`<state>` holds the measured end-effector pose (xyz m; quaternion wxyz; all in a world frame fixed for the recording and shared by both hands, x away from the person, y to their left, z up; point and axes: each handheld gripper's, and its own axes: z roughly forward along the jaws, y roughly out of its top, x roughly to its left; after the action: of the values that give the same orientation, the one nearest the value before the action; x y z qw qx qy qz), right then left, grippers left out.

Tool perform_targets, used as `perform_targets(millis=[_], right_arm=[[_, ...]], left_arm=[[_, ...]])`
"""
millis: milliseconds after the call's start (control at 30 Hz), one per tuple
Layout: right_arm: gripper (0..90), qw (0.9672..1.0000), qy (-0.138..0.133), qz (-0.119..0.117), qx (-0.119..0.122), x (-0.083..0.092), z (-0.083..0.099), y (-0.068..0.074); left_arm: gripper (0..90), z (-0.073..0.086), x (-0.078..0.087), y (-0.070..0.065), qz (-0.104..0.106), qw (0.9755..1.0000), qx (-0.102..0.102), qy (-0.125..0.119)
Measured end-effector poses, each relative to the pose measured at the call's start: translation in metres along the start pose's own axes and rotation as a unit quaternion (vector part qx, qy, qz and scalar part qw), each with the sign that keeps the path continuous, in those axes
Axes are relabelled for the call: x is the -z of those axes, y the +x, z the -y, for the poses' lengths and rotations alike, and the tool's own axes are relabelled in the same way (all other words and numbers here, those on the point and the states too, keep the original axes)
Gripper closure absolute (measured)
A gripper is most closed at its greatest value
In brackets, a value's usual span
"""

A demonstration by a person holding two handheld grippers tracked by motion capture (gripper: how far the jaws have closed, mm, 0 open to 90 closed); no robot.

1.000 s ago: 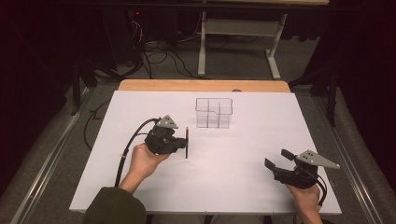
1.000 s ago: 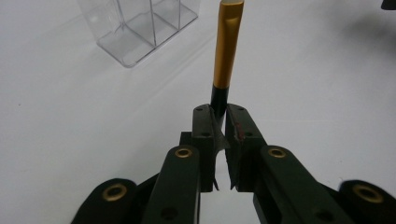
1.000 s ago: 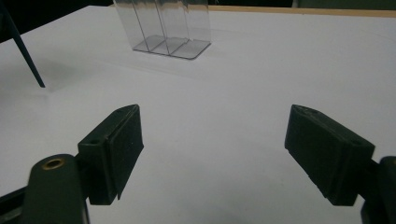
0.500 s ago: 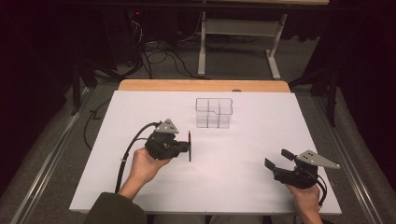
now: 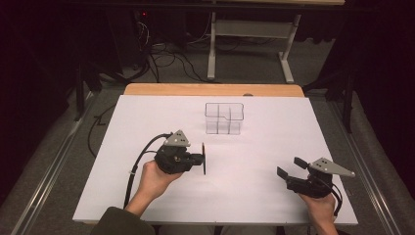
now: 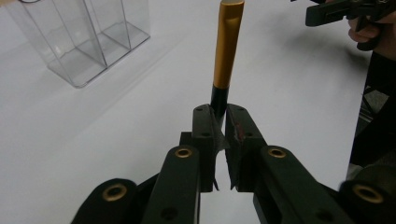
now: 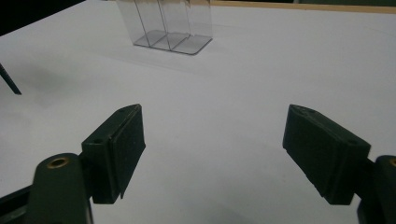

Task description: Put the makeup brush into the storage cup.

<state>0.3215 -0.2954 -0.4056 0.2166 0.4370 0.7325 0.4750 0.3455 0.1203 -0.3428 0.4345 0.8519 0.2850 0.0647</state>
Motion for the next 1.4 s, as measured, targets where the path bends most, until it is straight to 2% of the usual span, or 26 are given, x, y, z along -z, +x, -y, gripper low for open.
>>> perform_targets(millis=[433,600,900,1167,1400], right_arm=[[26.6,0.9995,0.008,-0.027,0.012,0.0,-0.004,0.009],[30.1,0.9987,-0.002,-0.051,0.01,0.001,-0.009,0.012],[30.0,0.9962,-0.014,-0.082,0.026,-0.001,-0.019,0.023],[36.4,0.9923,-0.02,-0.117,0.034,-0.009,-0.031,0.036],[38.6,0.9868,-0.022,-0.154,0.045,-0.025,-0.043,0.052]], left_arm=[[82.9,-0.003,-0.005,-0.01,0.015,0.9998,-0.012,-0.005],[82.9,-0.006,-0.008,-0.012,0.019,0.9997,-0.017,-0.004],[82.9,-0.007,-0.012,-0.013,0.026,0.9994,-0.021,-0.004],[82.9,-0.007,-0.013,-0.015,0.032,0.9993,-0.021,-0.007],[82.9,-0.009,-0.011,-0.016,0.034,0.9991,-0.024,-0.012]])
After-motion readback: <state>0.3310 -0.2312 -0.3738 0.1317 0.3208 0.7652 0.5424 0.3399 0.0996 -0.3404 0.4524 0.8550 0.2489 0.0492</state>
